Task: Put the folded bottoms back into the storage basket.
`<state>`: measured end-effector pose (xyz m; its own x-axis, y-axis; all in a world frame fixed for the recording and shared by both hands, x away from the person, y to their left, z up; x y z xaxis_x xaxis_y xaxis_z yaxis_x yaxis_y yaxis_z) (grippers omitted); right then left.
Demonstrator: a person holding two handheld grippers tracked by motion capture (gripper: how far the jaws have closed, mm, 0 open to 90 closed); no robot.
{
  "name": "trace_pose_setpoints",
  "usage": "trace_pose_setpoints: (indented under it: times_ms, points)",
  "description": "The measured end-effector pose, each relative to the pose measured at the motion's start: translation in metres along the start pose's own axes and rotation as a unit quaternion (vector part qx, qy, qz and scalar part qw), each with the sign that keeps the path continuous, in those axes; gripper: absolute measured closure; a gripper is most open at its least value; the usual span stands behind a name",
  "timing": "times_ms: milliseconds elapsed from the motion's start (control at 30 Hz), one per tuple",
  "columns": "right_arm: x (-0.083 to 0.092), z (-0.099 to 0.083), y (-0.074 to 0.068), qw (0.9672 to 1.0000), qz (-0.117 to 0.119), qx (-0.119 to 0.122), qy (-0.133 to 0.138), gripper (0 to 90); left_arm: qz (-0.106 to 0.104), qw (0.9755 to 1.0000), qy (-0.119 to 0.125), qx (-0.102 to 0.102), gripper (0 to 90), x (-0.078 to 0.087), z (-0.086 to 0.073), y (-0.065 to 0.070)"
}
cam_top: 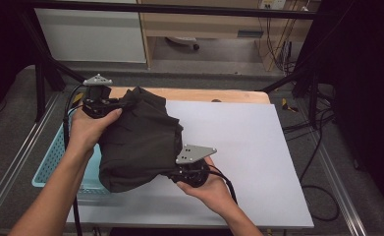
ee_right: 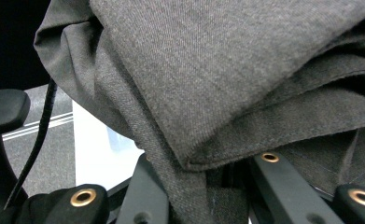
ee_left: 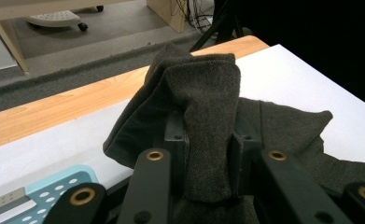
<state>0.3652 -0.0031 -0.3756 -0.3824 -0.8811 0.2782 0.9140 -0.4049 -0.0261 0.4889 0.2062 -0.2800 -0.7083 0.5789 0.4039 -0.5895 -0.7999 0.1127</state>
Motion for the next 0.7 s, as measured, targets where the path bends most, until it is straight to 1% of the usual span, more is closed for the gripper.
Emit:
trace_pose_setpoints:
  times_ms: [167,300,500,700]
  points:
    - [-0.004,0.002,0.0,0.9999,0.005,-0.012,0.006,76.3,0.0,1.0,-0.001,0.001,72.5,0.003,0.0,-0.003]
    - [-0.006,0.006,-0.002,0.9998,0.009,-0.014,0.01,76.3,0.002,1.0,-0.001,0.005,72.5,0.007,0.0,-0.006]
    - [-0.012,0.014,-0.005,0.9999,0.014,-0.008,0.006,76.3,0.009,0.9999,0.003,0.01,72.5,0.018,0.002,-0.013]
    - [-0.021,0.022,-0.008,0.9998,0.02,-0.006,0.001,76.3,0.014,0.9999,0.003,0.009,72.5,0.027,0.005,-0.022]
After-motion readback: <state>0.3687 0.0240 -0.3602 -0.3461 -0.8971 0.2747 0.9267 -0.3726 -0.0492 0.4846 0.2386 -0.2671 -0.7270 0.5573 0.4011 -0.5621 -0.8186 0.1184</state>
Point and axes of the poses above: each handheld gripper's, and its own axes: x roughly backward along the jaws, z roughly out of its top, y roughly to its right, the point moved 5 cm from there along -x, roughly forward along the jaws, and after that the axes turned 8 degrees about y, right-handed, at the moved point
